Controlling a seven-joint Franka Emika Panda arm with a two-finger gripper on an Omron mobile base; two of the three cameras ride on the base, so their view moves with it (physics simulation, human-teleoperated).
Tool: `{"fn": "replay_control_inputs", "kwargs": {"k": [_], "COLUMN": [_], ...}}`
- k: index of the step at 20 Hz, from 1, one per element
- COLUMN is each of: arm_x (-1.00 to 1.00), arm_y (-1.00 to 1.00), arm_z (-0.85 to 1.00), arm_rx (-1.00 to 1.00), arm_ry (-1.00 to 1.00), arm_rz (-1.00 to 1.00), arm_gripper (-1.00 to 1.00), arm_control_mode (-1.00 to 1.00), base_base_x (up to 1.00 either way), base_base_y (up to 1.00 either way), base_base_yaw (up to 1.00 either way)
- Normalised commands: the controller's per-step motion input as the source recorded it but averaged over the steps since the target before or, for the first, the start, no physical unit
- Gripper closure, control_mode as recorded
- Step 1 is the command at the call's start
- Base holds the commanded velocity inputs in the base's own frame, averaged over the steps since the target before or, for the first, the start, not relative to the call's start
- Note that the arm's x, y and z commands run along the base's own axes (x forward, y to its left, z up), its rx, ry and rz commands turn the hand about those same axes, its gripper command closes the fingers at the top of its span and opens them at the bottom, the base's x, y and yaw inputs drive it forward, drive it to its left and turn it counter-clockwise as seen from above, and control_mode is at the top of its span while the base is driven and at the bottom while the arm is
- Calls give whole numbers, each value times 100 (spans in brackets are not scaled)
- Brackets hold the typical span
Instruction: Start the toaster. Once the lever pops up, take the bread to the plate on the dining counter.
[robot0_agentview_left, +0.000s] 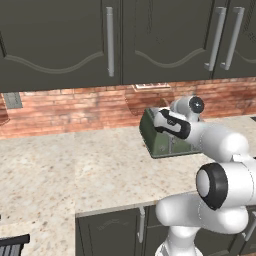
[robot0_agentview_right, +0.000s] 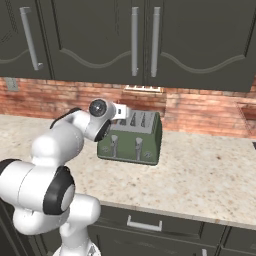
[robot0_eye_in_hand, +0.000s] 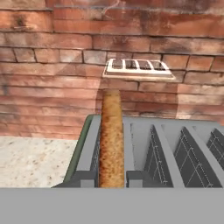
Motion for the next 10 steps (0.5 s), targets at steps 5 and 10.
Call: {"fn": "replay_control_inputs", "kwargs": {"k": [5, 10], "arm_x": [-23, -43], "arm_y": [0, 0], "arm_z": [34, 28], "arm_rx": [0, 0], "arm_ry": [-2, -4], "arm_rz": [0, 0], "arm_gripper": [100, 100], "arm_control_mode": [-100, -100], "base_base_x": [0, 0], "base_base_y": [0, 0], "base_base_yaw": [0, 0]}}
